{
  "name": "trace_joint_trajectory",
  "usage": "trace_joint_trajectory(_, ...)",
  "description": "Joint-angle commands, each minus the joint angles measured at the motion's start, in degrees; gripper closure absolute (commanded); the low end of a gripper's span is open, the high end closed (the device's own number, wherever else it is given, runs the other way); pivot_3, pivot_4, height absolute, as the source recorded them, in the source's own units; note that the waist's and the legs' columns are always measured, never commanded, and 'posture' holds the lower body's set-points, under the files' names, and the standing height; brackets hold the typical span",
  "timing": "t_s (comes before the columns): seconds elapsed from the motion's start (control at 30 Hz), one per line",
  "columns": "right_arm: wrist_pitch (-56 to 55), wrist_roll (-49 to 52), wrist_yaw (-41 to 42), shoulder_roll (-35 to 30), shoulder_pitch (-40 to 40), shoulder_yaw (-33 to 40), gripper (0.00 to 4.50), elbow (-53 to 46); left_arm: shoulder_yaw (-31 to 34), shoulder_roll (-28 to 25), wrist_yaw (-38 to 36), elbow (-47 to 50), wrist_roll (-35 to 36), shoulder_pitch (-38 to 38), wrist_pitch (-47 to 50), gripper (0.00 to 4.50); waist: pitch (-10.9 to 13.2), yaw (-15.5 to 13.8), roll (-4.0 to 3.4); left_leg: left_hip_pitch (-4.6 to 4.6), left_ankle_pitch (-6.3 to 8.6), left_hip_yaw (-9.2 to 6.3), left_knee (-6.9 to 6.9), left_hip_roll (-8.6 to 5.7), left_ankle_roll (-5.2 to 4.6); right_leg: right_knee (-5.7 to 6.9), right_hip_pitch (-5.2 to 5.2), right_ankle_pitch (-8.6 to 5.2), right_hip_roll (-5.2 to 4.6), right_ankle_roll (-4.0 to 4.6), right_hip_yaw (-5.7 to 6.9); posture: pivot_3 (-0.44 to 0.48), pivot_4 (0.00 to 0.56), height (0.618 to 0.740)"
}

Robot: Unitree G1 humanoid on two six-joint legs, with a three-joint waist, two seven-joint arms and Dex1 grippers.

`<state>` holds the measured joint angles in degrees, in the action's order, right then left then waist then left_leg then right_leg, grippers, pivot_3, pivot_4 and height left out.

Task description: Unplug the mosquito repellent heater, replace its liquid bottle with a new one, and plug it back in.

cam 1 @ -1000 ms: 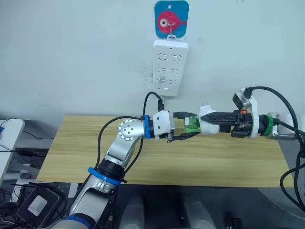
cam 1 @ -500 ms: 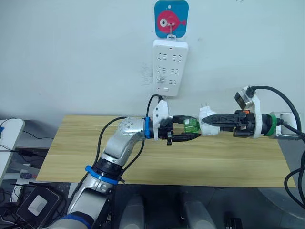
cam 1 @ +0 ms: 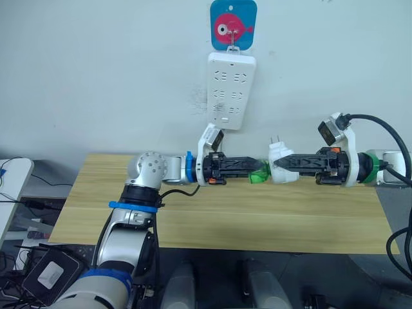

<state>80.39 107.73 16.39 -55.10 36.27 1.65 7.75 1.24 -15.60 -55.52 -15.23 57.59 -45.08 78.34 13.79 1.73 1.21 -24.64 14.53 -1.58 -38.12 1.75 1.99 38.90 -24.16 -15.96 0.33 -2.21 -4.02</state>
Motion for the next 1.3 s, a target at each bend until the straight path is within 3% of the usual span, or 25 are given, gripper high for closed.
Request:
trace_joint_trajectory(0.03,-1.7,1.6,-1.4,-1.4,-0.7,2.8,1.52,0.9,-1.5,-3.3,-2.0,7.9,-0.8,3.7,-1.6,0.02,0.0,0.0,0.00,0.00,-0.03,0.00,0.00,0.00,0.06,0.03,0.01,0.00,-0.05,0.00,0.00,0.008,0.208,0.740)
trace_joint_trajectory(0.17,-2.3,-0.4,-2.2,-1.6,-1.1,4.4,1.52,3.8,-7.1,-12.3,-8.0,18.4,-7.2,11.4,-11.5,0.02,0.0,0.2,-0.02,0.02,-0.06,0.07,0.00,-0.08,0.10,0.06,0.00,0.00,-0.05,0.00,-0.06,-0.009,0.205,0.740)
trace_joint_trajectory(0.27,-1.8,-2.0,-1.7,-1.6,-1.3,5.5,1.52,4.7,-13.7,-14.4,-7.1,22.7,-26.9,17.6,-42.6,0.02,0.0,0.0,-0.07,0.05,-0.06,0.07,0.03,-0.07,0.11,0.05,0.01,0.01,-0.06,0.02,-0.06,0.002,0.204,0.740)
trace_joint_trajectory(0.4,-1.6,-3.2,-1.8,-0.2,-0.1,6.2,1.52,5.7,-16.6,-10.9,-0.6,13.8,-50.3,20.2,-94.1,0.02,0.0,-1.0,-0.06,0.04,-0.11,0.12,0.01,-0.07,0.17,-0.01,0.05,0.03,-0.34,0.05,-0.07,0.002,0.204,0.740)
trace_joint_trajectory(0.5,-1.0,-2.5,-2.3,0.3,0.9,6.2,1.52,6.1,-15.8,-9.3,7.1,4.5,-60.7,16.5,-118.3,0.02,0.0,-1.6,-0.06,0.01,-0.12,0.20,-0.03,-0.14,0.12,-0.02,0.05,0.06,-0.53,0.00,-0.13,0.009,0.210,0.740)
trace_joint_trajectory(0.57,-0.4,-1.7,-2.4,0.4,1.6,5.9,1.52,6.2,-14.9,-8.4,12.4,-0.5,-65.7,13.3,-128.1,0.02,0.0,-1.8,-0.06,-0.03,-0.13,0.21,-0.06,-0.16,0.09,-0.03,0.05,0.11,-0.55,-0.09,-0.14,0.009,0.210,0.740)
trace_joint_trajectory(0.77,-0.4,0.9,-4.4,2.2,3.9,4.5,1.52,5.8,-15.9,-6.2,22.3,-11.0,-74.9,5.8,-140.1,0.02,0.0,-1.7,-0.05,-0.08,-0.14,0.18,-0.05,-0.19,0.03,-0.03,0.05,0.16,-0.60,-0.17,-0.10,0.016,0.215,0.740)
trace_joint_trajectory(1.17,-1.5,5.3,-7.5,3.3,3.9,3.2,1.52,3.4,-17.6,-3.9,33.3,-15.8,-83.3,0.1,-143.6,0.02,0.0,-1.6,-0.04,-0.09,-0.20,0.10,-0.05,-0.18,-0.06,0.07,0.04,0.16,-0.59,-0.17,-0.02,0.013,0.221,0.740)
trace_joint_trajectory(1.3,-1.6,5.3,-7.6,3.5,3.9,3.1,1.52,3.5,-18.9,-4.1,34.2,-16.4,-83.8,-0.9,-144.2,0.91,0.0,-1.6,-0.04,-0.09,-0.20,0.08,-0.05,-0.17,-0.07,0.08,0.04,0.16,-0.58,-0.17,0.01,0.013,0.221,0.740)
